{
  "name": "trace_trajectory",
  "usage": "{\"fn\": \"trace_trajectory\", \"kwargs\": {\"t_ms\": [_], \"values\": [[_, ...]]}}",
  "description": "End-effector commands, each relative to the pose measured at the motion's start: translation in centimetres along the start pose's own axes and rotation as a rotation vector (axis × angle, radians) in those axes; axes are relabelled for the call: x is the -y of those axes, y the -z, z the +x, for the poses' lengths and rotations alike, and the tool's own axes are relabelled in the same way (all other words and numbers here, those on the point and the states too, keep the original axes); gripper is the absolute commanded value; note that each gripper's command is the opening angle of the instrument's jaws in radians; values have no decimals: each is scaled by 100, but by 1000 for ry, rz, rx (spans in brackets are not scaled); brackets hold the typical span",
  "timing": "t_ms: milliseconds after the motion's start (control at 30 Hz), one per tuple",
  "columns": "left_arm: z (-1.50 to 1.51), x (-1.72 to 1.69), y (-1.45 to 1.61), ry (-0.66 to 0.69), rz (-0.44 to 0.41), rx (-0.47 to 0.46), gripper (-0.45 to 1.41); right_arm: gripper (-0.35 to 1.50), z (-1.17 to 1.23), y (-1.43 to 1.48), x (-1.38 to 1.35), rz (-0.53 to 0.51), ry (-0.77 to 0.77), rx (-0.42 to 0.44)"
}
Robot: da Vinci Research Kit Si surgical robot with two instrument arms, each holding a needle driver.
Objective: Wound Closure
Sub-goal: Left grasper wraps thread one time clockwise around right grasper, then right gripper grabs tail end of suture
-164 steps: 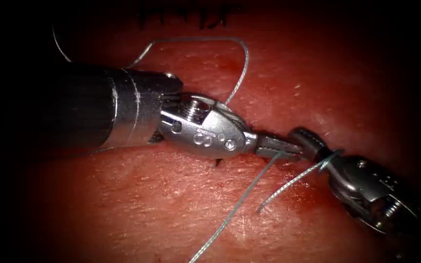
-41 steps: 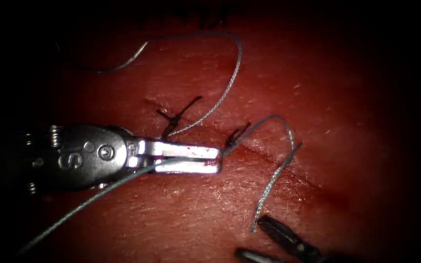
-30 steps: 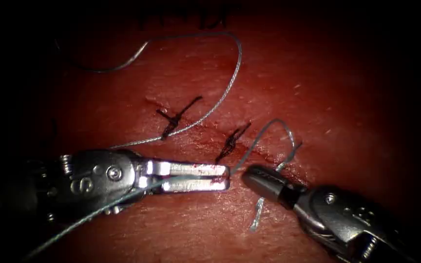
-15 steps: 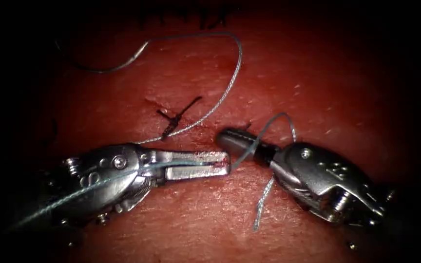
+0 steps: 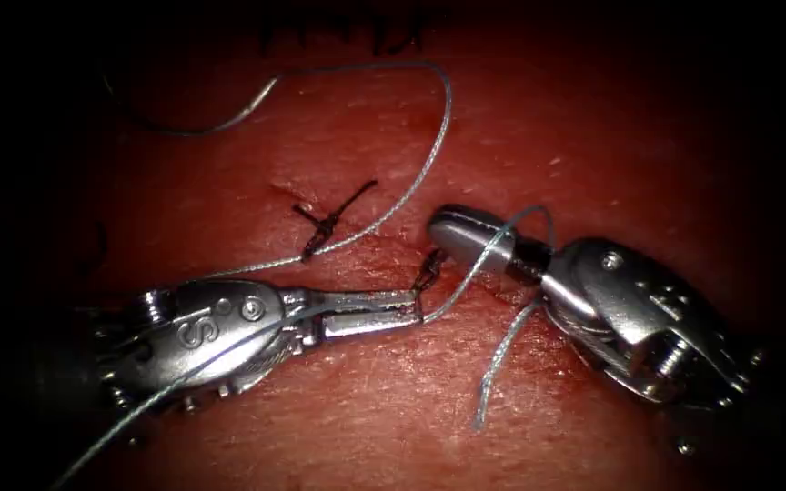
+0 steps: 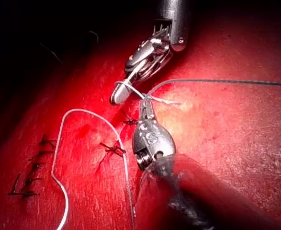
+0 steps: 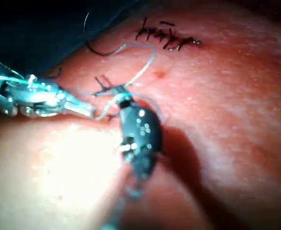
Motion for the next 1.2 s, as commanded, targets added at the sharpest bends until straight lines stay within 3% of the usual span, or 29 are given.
{"fn": "trace_trajectory", "kwargs": {"t_ms": [33,400,667,867,1200], "values": [[-3,2,-7,2,-2,-1,-45,-35,-7,-8,-2,11,0,-10],[-8,42,-26,-6,22,62,-45,-35,-10,4,-4,217,18,-12],[-12,48,-49,-5,-4,86,-45,-35,-6,5,-8,399,154,-25],[-10,44,-65,-3,-54,82,-45,-35,-7,1,-7,563,227,106],[3,41,-76,3,-104,79,-45,-35,-7,-3,-8,727,348,343]]}}
